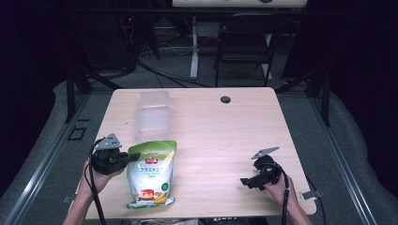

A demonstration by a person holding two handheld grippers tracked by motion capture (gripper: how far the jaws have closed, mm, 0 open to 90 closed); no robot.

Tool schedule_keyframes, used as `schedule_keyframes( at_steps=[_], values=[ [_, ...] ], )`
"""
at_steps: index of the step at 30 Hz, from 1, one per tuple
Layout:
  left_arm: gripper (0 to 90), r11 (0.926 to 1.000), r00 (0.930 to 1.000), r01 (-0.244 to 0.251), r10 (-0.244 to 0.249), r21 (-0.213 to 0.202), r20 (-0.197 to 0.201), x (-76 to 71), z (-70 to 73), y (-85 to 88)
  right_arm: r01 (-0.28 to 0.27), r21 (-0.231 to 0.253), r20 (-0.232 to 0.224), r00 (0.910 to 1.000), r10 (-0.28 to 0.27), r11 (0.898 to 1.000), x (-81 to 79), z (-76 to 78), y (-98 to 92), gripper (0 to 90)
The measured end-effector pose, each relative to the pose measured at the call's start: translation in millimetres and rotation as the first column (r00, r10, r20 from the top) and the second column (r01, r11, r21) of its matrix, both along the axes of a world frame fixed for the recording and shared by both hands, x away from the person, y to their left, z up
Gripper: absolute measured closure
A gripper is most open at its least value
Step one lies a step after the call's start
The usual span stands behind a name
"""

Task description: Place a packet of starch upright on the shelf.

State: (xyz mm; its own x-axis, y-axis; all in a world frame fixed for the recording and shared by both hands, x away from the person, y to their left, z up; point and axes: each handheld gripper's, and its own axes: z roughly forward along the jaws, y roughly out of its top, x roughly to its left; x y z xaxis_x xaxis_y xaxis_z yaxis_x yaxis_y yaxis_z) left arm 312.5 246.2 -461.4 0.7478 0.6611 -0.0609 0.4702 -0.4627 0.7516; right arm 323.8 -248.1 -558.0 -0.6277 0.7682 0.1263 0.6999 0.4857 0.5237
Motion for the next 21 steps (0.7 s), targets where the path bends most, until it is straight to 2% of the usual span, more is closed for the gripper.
schedule_keyframes(
  at_steps=[14,19,21],
  values=[
    [90.0,0.9988,0.9974,0.047,-0.047,-0.014,0.055,-6.8,20.1,-6.3,0.004,-0.004,0.002,1.0000,-0.004,1.000,0.2,-0.3,-0.4,8.6],
    [90.0,0.9976,0.9943,0.069,-0.068,-0.006,0.082,-11.4,31.5,-10.2,0.004,-0.004,0.002,1.0000,-0.004,1.000,0.2,-0.2,-0.5,8.6],
    [90.0,0.9964,0.9916,0.084,-0.084,0.009,0.098,-12.9,35.6,-12.2,0.005,-0.005,0.003,1.0000,-0.005,1.000,0.2,-0.2,-0.4,8.6]
  ],
)
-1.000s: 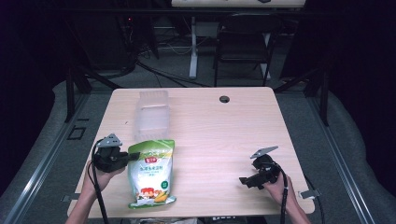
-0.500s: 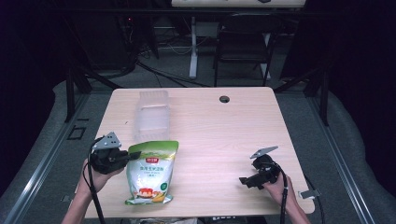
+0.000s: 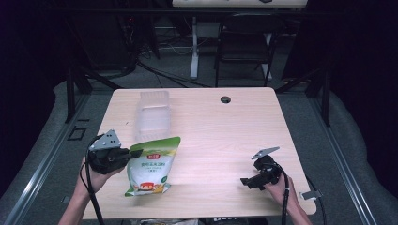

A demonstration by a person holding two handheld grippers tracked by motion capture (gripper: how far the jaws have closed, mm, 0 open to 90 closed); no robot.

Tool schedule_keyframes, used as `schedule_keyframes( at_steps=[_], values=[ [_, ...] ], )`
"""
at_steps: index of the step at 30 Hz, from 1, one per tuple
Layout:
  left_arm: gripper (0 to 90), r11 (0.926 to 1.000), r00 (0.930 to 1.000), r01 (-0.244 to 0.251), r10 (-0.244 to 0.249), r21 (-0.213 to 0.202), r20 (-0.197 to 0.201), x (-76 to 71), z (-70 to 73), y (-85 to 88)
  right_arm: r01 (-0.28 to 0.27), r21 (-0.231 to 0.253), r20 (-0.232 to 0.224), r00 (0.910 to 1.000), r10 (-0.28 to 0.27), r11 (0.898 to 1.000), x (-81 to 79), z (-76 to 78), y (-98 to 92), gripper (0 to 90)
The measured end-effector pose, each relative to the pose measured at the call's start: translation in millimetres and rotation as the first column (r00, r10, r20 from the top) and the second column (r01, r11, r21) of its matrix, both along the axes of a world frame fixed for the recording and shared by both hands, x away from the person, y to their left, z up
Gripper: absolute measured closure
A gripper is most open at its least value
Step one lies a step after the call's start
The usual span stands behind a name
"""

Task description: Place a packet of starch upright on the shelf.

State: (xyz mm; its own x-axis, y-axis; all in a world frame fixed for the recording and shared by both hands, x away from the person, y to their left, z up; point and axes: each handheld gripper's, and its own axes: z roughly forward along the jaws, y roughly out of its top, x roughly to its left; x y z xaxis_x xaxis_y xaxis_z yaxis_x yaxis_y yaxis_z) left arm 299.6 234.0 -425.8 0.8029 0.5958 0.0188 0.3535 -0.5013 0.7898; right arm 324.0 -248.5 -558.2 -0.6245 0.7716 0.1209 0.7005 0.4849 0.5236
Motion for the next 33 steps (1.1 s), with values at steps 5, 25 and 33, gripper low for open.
schedule_keyframes(
  at_steps=[5,25,33],
  values=[
    [90.0,0.9997,0.9993,0.023,-0.023,0.012,0.028,-0.5,3.8,-3.0,-0.002,-0.001,0.000,1.0000,0.002,1.000,0.0,0.0,-0.3,8.6],
    [90.0,0.9960,0.9937,0.039,-0.047,0.080,0.102,9.1,34.7,-2.8,-0.002,-0.001,0.000,1.0000,0.002,1.000,0.2,-0.1,-0.4,8.7],
    [90.0,0.9960,0.9921,0.035,-0.045,0.083,0.117,10.9,42.9,-2.2,-0.002,-0.001,0.000,1.0000,0.002,1.000,0.1,-0.1,-0.3,8.6]
  ],
)
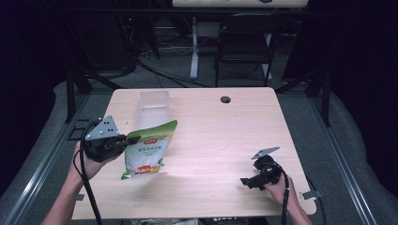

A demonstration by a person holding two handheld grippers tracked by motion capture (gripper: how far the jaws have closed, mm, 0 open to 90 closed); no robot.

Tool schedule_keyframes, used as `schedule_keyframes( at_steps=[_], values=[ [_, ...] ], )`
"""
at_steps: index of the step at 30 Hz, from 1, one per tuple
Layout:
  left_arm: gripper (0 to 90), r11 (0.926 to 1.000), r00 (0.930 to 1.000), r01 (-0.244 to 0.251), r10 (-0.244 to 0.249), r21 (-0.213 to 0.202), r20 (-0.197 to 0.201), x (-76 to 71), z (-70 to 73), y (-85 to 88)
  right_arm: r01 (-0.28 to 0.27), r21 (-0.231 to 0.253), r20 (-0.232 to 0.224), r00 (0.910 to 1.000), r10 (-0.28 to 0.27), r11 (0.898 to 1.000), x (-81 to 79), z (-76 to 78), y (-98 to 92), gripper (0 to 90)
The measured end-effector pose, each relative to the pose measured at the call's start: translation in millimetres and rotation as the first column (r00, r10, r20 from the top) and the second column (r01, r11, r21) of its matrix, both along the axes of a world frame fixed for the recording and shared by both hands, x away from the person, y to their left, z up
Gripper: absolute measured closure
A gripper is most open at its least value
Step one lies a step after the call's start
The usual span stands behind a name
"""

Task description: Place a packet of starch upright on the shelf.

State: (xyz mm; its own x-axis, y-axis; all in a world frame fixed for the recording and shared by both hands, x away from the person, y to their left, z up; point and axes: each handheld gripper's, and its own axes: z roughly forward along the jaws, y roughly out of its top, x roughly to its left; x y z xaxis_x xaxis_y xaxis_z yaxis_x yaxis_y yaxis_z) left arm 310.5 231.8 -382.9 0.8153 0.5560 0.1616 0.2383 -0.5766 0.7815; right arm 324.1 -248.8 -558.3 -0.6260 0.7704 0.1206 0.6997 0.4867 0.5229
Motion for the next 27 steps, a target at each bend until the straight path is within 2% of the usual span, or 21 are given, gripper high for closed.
schedule_keyframes(
  at_steps=[12,17,27],
  values=[
    [90.0,0.9999,0.9990,-0.013,0.012,0.003,0.044,6.8,19.4,2.6,0.001,-0.001,0.001,1.0000,-0.001,1.000,0.0,0.1,0.0,8.6],
    [90.0,0.9998,0.9988,-0.018,0.018,-0.004,0.046,13.1,24.1,5.2,0.000,-0.001,0.002,1.0000,0.000,1.000,0.0,0.1,-0.2,8.6],
    [90.0,0.9994,0.9956,-0.035,0.034,0.008,0.088,26.5,41.0,4.7,0.003,0.002,0.003,1.0000,-0.003,1.000,0.1,0.0,-0.3,8.7]
  ],
)
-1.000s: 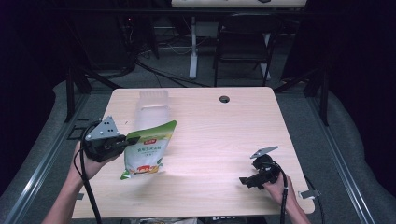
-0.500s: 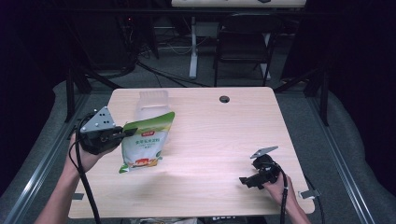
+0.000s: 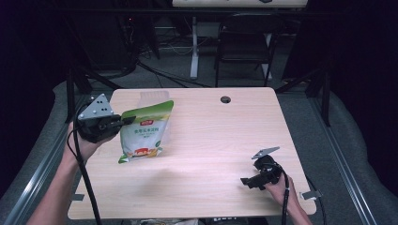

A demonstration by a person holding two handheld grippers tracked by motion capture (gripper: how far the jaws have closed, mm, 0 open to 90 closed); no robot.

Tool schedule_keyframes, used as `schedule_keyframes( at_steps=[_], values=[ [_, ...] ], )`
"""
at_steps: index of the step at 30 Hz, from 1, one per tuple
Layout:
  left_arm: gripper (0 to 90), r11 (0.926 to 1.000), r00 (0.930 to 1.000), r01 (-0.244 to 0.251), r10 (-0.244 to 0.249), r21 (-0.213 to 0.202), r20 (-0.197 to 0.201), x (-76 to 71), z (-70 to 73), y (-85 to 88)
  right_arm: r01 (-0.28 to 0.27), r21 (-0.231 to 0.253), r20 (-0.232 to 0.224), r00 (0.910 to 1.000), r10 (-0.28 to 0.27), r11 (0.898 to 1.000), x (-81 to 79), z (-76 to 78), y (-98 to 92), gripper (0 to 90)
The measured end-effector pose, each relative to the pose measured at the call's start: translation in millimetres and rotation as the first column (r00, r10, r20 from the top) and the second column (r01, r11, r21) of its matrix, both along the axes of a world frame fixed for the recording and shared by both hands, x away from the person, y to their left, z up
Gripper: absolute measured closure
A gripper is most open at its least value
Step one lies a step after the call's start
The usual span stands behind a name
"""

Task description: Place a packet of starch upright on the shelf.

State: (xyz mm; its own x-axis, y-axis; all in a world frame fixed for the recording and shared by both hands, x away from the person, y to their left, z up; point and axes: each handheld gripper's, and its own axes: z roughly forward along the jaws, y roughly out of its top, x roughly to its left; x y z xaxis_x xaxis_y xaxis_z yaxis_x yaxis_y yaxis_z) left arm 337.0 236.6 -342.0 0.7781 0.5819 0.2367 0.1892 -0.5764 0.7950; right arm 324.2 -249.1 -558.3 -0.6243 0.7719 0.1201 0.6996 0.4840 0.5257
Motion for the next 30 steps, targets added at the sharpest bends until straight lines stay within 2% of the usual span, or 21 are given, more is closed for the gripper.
schedule_keyframes(
  at_steps=[5,11,23,28,29,30],
  values=[
    [90.0,1.0000,0.9998,-0.009,0.009,-0.003,0.020,10.4,10.2,0.7,0.000,0.000,0.000,1.0000,0.000,1.000,0.0,0.0,-0.1,8.7],
    [90.0,0.9998,0.9990,-0.017,0.016,0.005,0.042,21.6,16.0,-0.1,0.000,0.000,-0.001,1.0000,0.000,1.000,0.1,-0.1,-0.3,8.6],
    [90.0,0.9995,0.9975,-0.030,0.030,0.009,0.064,47.4,14.7,3.0,-0.006,0.002,-0.009,0.9999,0.006,1.000,0.6,-0.3,-0.9,8.6],
    [90.0,0.9992,0.9960,-0.038,0.037,0.011,0.081,58.1,16.1,3.4,-0.001,0.003,-0.008,1.0000,0.001,1.000,0.8,-0.7,-1.0,8.6],
    [90.0,0.9991,0.9956,-0.040,0.039,0.011,0.085,60.4,16.4,3.4,0.007,0.015,-0.004,1.0000,-0.007,1.000,0.5,-1.8,-0.5,8.6],
    [90.0,0.9990,0.9948,-0.042,0.040,0.016,0.093,63.0,16.7,3.1,0.000,0.004,-0.009,1.0000,0.000,1.000,0.9,-1.0,-1.0,8.6]
  ],
)
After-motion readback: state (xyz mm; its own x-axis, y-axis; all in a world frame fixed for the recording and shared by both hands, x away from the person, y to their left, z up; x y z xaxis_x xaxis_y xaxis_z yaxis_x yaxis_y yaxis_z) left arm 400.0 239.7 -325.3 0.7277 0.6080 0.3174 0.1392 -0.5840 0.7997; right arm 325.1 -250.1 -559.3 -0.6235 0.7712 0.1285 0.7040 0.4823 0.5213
